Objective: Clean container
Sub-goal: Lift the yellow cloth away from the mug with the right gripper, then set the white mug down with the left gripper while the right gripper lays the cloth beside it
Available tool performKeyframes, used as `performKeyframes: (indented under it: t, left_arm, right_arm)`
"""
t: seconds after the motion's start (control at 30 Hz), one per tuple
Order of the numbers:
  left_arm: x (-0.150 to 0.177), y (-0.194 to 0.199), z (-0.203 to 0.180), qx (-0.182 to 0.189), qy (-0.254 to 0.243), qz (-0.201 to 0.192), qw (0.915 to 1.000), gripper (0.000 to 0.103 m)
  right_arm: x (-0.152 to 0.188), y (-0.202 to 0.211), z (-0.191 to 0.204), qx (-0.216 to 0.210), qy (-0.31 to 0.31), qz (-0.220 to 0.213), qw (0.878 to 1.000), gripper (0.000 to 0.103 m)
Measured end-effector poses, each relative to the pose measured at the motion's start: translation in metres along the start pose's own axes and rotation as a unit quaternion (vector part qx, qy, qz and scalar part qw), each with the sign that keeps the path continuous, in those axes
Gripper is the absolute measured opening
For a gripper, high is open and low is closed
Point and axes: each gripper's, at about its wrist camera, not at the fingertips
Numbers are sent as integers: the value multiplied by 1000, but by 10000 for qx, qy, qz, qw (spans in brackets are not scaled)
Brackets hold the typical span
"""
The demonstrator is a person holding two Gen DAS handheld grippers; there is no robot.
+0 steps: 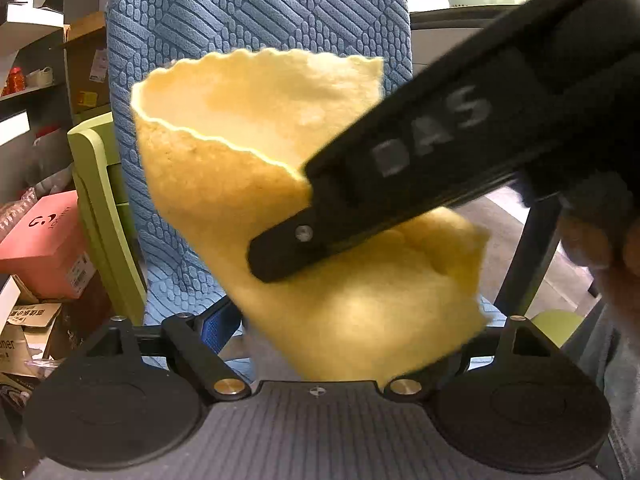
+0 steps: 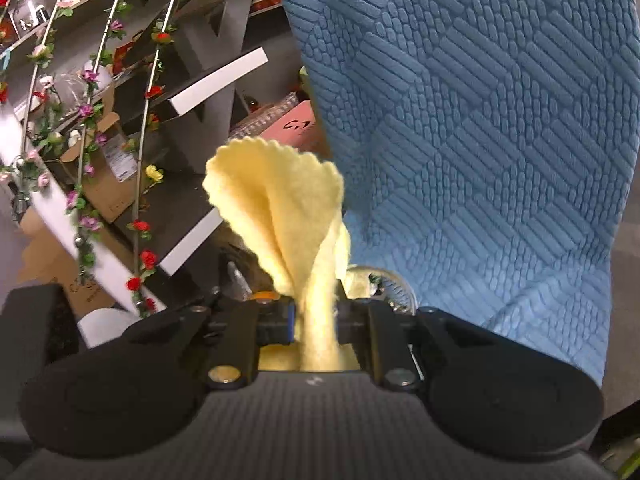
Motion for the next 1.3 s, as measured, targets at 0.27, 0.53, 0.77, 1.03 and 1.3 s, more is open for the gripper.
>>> performKeyframes:
  t: [0.27,0.53,0.77,1.03,1.3]
  left_arm:
    - [-1,1,0,-18,96,72,9999,87]
    - [-4,-1,-1,-53,144,112,9998,87]
    - [-3,-2,1,-43,228,202,9995,88]
    - [-11,0,2,-102,326,328,9989,96]
    - [-21,26,-3,-283,332,4,9991,100]
  right_arm:
    - [-4,49,-11,706,-83,-831,9940,17]
    - [44,28,-81,1636,-1117,-515,9788,17]
    - [74,1,-109,2019,-1323,-174,9703,20]
    - [75,5,-113,1989,-1426,-264,9692,32]
    - [66,27,-86,2018,-1190,-635,9701,63]
Point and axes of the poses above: each gripper's, at about its wrist camera, not at the fingertips, and y roughly against the way its jaws point, z to its left, x to its underside, and after that the axes turned 10 degrees about -x, right-handed
